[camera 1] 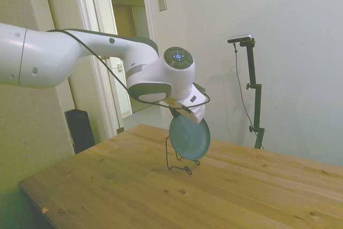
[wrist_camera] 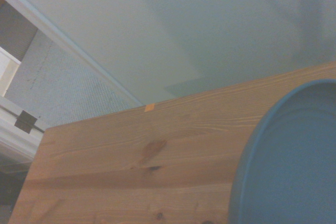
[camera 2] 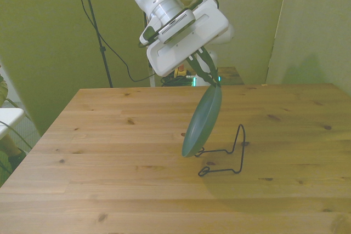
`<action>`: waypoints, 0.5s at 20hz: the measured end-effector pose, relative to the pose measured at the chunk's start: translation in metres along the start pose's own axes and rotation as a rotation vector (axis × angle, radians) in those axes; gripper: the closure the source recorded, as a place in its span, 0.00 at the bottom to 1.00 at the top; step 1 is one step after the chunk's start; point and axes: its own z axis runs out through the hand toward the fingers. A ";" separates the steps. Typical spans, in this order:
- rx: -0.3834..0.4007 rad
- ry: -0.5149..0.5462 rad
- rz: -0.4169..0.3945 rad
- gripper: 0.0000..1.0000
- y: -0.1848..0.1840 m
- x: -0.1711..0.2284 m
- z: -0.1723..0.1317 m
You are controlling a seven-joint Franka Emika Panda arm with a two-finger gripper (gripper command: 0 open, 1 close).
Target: Load the plate
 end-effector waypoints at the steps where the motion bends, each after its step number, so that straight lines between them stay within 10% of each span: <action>1: 0.002 -0.003 -0.002 1.00 -0.001 -0.001 0.001; 10: 0.074 -0.034 0.002 1.00 -0.003 -0.006 0.008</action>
